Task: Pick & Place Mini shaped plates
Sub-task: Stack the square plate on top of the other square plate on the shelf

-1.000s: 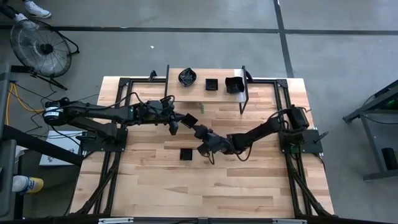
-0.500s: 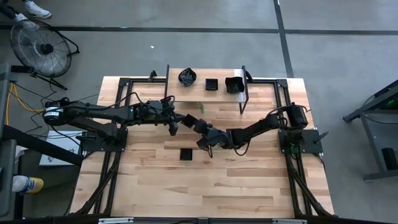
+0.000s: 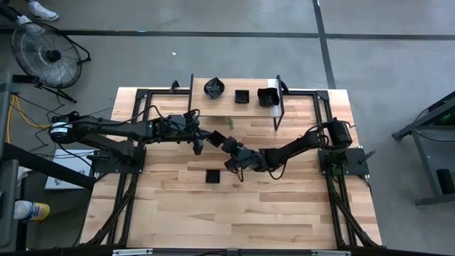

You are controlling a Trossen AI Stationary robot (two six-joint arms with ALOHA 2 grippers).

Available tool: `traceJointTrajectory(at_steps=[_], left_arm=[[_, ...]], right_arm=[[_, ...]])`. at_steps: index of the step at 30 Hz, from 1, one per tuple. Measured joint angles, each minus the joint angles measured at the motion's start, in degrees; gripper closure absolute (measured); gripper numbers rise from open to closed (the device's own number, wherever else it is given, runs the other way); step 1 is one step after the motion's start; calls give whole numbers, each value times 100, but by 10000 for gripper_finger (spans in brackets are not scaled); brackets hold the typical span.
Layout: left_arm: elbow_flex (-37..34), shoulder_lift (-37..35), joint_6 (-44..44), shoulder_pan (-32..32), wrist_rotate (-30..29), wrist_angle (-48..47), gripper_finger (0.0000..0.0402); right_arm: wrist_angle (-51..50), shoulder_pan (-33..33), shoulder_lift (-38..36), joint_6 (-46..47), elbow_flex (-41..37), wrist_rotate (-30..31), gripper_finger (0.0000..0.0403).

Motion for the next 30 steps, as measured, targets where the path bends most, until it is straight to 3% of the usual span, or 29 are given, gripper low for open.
traceJointTrajectory(at_steps=[8,23,30], left_arm=[[0,1,-4,0,-26,4,401],[0,1,450,0,-22,40,399],[0,-59,1534,7,-22,48,340]], right_arm=[[1,71,0,9,0,138,397],[-38,113,0,24,0,227,401],[-43,113,0,168,0,232,402]])
